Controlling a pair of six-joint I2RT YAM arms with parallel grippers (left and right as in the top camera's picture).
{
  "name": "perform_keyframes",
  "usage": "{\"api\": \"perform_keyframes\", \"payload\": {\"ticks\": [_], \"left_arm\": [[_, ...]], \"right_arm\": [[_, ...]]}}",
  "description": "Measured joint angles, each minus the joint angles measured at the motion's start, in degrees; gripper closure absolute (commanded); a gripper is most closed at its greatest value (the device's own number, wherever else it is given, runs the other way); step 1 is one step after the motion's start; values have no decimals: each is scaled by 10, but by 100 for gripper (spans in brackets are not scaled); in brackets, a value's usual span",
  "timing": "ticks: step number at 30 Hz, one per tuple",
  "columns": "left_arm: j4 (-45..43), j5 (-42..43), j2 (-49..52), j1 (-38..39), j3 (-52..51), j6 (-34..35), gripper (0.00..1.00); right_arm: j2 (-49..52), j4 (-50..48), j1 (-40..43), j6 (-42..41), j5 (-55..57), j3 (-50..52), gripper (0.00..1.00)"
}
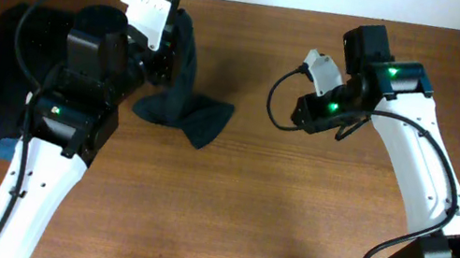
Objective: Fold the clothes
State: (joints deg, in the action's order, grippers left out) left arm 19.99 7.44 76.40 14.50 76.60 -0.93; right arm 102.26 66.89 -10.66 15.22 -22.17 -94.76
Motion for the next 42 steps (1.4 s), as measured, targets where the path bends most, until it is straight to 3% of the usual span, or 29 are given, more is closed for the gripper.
{"api": "perform_keyframes", "payload": {"ticks": [11, 27, 36, 42], "left_arm": [[-10, 0, -9, 2, 134, -2, 99], [-48, -2, -13, 28, 141, -1, 100], [-48, -49, -13, 28, 141, -1, 99], [-67, -69, -13, 31, 141, -1, 100]], "right_arm": [[0, -37, -51, 28, -49, 3, 51], [0, -175, -203, 27, -42, 5, 46], [0, -234, -261, -36, 38, 5, 44], [0, -268, -291, -127, 130, 5, 40]]}}
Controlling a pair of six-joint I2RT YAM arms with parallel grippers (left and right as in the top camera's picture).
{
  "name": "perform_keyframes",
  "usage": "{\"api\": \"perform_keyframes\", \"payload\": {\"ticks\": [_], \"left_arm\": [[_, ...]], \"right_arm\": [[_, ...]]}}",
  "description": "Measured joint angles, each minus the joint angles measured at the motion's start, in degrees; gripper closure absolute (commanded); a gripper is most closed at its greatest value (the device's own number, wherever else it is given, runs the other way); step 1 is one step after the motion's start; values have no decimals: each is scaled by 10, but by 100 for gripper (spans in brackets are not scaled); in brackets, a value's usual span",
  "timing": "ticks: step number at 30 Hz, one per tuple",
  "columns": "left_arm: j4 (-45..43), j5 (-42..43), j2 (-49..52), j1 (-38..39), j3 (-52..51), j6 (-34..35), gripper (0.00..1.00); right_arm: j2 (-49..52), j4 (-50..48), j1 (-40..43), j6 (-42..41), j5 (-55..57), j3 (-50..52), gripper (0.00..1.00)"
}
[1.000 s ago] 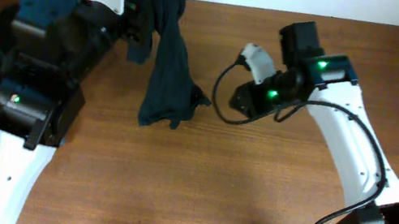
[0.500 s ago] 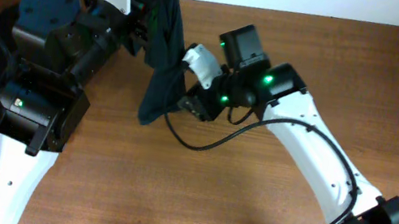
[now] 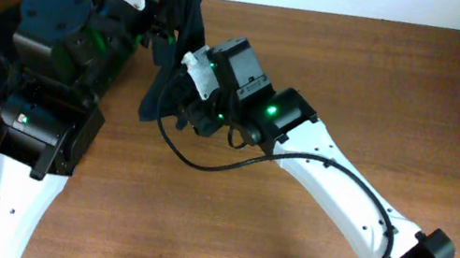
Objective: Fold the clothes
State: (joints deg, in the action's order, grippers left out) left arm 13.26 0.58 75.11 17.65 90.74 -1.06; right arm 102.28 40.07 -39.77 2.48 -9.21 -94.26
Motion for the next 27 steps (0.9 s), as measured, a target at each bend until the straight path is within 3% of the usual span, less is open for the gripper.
{"api": "perform_keyframes", "payload": {"ticks": [5, 8, 10, 11, 19, 27], "left_arm": [[-11, -22, 0, 0, 0, 0, 99], [-10, -28, 0, 3, 0, 2, 99], [-10, -30, 0, 10, 0, 2, 99], [-11, -31, 0, 13, 0, 2, 100], [8, -52, 0, 23, 0, 1, 99], [202, -164, 1, 22, 0, -52, 99]], "right_arm": [[0, -21, -10, -67, 43, 0, 40], [0, -36, -13, -86, 54, 0, 47], [0, -50, -16, -94, 58, 0, 84], [0, -53, -17, -94, 60, 0, 96], [0, -43, -17, -100, 116, 0, 96], [-6, 35, 23, -87, 284, 2, 96]]}}
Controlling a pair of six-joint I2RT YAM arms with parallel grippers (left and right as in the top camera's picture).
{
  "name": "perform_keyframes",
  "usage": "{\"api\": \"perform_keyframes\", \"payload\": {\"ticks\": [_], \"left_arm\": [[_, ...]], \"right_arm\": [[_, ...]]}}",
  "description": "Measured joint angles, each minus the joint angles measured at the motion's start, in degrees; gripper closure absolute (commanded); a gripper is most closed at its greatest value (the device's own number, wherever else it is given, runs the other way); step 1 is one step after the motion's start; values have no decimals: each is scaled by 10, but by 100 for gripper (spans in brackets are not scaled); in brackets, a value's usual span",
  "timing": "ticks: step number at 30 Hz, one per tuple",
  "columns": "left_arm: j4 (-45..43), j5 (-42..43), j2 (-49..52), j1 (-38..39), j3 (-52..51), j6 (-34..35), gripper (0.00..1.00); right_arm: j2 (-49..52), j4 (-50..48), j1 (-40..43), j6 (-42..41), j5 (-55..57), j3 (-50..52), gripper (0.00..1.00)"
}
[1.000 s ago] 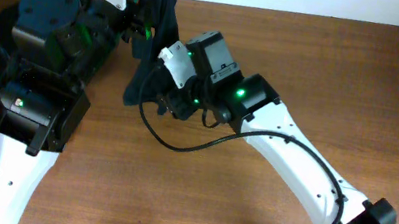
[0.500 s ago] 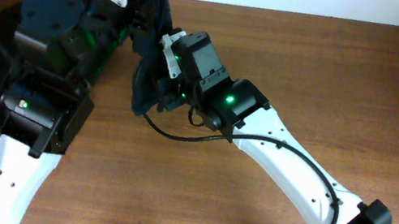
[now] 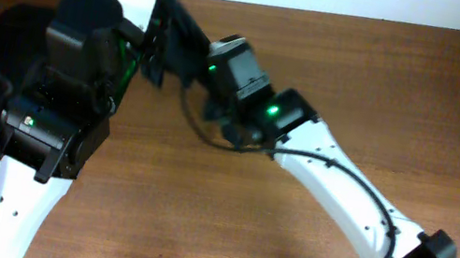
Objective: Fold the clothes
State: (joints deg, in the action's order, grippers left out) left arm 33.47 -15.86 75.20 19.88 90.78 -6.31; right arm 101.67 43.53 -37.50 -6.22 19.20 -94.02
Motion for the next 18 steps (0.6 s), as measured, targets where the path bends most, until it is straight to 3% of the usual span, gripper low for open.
{"api": "perform_keyframes", "payload": {"ticks": [4, 9, 18], "left_arm": [[28, -32, 8, -8, 0, -17, 99], [39, -42, 28, -22, 0, -25, 99], [111, -36, 78, -24, 0, -30, 100]], "right_arm": [[-19, -9, 93, 7, 52, -1, 89], [-44, 29, 221, 47, -48, -9, 83], [-47, 92, 277, 70, -128, -9, 84]]}}
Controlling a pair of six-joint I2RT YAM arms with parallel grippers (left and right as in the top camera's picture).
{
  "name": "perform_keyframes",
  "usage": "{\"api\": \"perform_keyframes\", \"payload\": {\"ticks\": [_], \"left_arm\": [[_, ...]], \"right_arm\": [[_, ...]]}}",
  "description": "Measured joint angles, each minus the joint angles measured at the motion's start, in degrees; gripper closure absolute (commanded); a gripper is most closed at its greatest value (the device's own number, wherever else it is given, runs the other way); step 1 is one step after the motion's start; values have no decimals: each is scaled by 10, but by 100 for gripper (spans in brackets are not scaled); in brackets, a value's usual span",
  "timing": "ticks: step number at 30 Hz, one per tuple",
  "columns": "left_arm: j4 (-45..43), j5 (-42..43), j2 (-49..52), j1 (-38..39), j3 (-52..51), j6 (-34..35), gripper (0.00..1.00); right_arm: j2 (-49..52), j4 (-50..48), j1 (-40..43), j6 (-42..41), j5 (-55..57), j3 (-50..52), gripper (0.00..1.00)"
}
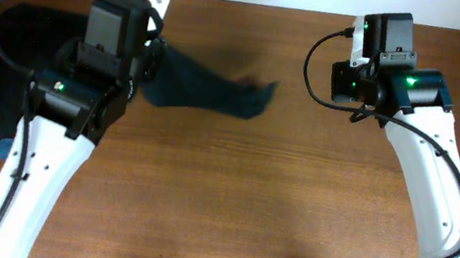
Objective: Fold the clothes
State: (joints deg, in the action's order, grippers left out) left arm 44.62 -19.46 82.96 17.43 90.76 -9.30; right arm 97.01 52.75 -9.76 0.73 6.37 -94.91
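Observation:
A dark teal garment (208, 92) lies stretched across the table, its tip pointing right. Its left end runs up under my left gripper (153, 57), which is shut on it beneath the wrist housing. My right gripper (345, 78) hangs well to the right of the garment's tip. It is apart from the cloth, open and holding nothing; its fingers are mostly hidden under the wrist.
A pile of dark clothes with a white printed label lies at the far left. A blue cloth sticks out under it. The table's back edge (252, 2) runs just behind both wrists.
My right gripper has let go of the garment and now sits far to the right. The garment, bunched between both grippers before, now lies drawn out flat to the right of the left gripper.
The left gripper held the garment with its tail on the table while the right arm stood off to the right. Then the right gripper was at the raised cloth beside the left one, and stayed there. Now the right is back and the cloth lies stretched.

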Motion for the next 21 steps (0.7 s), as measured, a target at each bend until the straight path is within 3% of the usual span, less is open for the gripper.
{"api": "perform_keyframes", "payload": {"ticks": [5, 10, 17, 21], "left_arm": [[-8, 11, 7, 0, 0, -1, 99], [-76, 15, 7, 1, 0, -13, 100], [-137, 40, -3, 20, 71, -25, 100], [-128, 35, -30, 21, 96, -5, 99]], "right_arm": [[0, 26, 0, 6, -32, 0, 80], [0, 43, 0, 34, -109, 0, 74], [0, 49, -5, 83, -185, 0, 73], [0, 52, -5, 90, -214, 0, 73]]}}
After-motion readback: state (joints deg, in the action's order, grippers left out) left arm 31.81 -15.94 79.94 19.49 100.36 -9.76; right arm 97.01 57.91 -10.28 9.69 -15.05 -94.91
